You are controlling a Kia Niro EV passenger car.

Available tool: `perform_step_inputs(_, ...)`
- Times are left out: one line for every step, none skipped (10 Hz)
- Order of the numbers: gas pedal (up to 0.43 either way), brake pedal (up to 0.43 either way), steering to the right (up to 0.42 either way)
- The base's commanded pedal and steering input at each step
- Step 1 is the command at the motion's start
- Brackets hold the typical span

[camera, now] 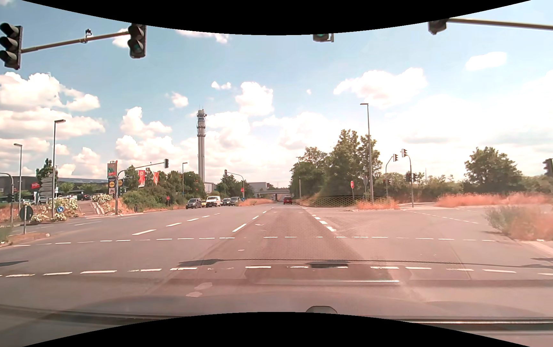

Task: Follow the waypoints while adhering to traffic rules and regulations

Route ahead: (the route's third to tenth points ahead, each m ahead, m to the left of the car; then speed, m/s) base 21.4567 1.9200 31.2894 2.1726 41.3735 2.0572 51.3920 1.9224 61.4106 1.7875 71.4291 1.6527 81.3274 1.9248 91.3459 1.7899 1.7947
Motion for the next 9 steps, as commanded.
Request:
perform_step_inputs(0.26, 0.0, -0.002)
perform_step_inputs(0.26, 0.0, -0.002)
perform_step_inputs(0.268, 0.0, -0.003)
perform_step_inputs(0.268, 0.0, -0.002)
perform_step_inputs(0.268, 0.0, -0.003)
perform_step_inputs(0.28, 0.0, -0.003)
perform_step_inputs(0.28, 0.0, -0.002)
perform_step_inputs(0.28, 0.0, -0.003)
perform_step_inputs(0.28, 0.0, -0.002)
